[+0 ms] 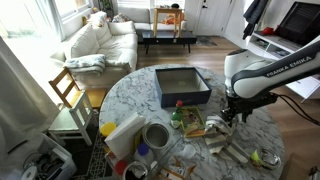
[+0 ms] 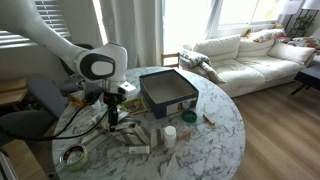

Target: Put one wooden block on the striped towel and fold it once then put it inside the box.

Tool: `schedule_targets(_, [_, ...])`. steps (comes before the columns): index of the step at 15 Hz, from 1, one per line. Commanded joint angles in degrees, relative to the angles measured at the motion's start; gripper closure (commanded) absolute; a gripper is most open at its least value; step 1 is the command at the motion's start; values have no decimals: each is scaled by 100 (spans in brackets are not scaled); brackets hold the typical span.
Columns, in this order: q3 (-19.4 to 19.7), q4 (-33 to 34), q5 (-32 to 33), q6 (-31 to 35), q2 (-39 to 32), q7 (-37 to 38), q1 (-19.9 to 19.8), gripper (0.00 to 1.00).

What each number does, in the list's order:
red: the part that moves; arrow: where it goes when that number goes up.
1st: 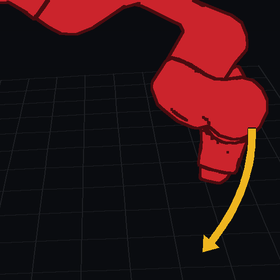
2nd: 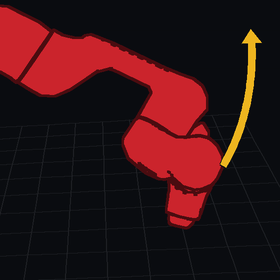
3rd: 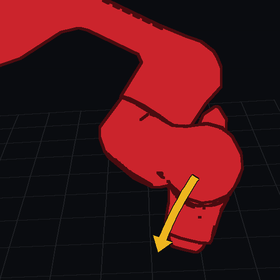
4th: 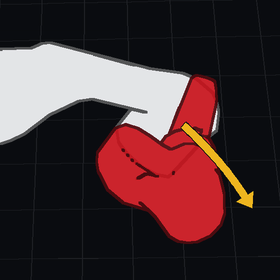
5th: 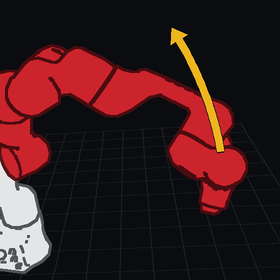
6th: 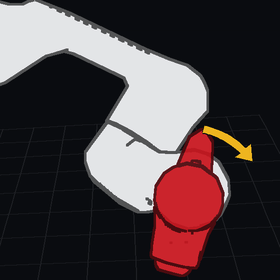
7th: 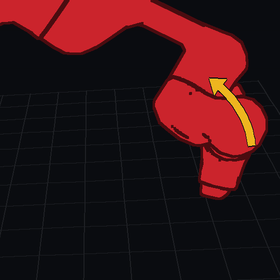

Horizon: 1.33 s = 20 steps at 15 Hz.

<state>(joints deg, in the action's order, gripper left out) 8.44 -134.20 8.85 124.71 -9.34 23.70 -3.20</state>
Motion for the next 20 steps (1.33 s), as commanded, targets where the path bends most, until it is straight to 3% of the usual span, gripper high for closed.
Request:
schedule_targets(1, [1, -13, -101, -137, 357, 42, -65, 0])
schedule_targets(6, [-75, -80, -1332, 477, 265, 330, -122, 0])
schedule_targets(11, [-117, -450, -2394, 1929, 12, 194, -133, 0])
schedule_targets(14, [-139, -635, -2470, 2457, -190, 158, -93, 0])
schedule_targets(20, [-357, -786, -2795, 2796, -501, 42, -47, 0])
